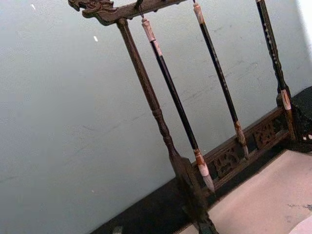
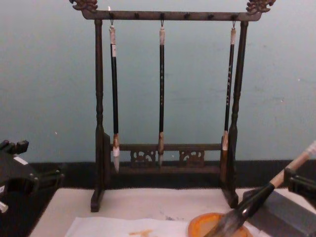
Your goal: Pick up the brush from the inkstone, write on the paper, then place the brush back to its original position.
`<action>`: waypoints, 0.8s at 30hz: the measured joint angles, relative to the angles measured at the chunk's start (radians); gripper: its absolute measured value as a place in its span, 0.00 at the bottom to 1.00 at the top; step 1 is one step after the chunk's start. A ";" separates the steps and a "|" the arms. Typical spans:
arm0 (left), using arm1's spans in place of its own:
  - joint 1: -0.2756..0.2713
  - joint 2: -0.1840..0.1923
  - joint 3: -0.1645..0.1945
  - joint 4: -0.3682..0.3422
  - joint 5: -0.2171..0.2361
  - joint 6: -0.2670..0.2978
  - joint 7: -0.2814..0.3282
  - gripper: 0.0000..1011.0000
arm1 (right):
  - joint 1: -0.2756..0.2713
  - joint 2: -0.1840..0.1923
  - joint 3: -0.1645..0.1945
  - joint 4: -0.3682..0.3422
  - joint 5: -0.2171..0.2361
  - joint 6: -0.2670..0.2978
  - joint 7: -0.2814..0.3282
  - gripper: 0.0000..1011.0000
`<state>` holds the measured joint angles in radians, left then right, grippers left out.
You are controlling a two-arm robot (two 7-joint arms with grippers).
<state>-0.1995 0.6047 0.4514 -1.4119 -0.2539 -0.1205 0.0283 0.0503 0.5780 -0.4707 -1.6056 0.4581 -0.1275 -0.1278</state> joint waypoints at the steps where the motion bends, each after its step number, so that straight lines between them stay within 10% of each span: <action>1: 0.000 0.000 0.000 0.000 0.000 0.000 0.000 1.00 | 0.000 0.000 0.000 0.000 0.000 0.000 0.000 0.99; 24: 0.000 0.000 0.000 0.000 0.000 0.000 0.000 1.00 | 0.000 0.000 0.000 0.000 0.000 0.000 0.000 0.99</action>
<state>-0.1995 0.6047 0.4514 -1.4119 -0.2539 -0.1205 0.0282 0.0503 0.5780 -0.4707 -1.6056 0.4581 -0.1275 -0.1278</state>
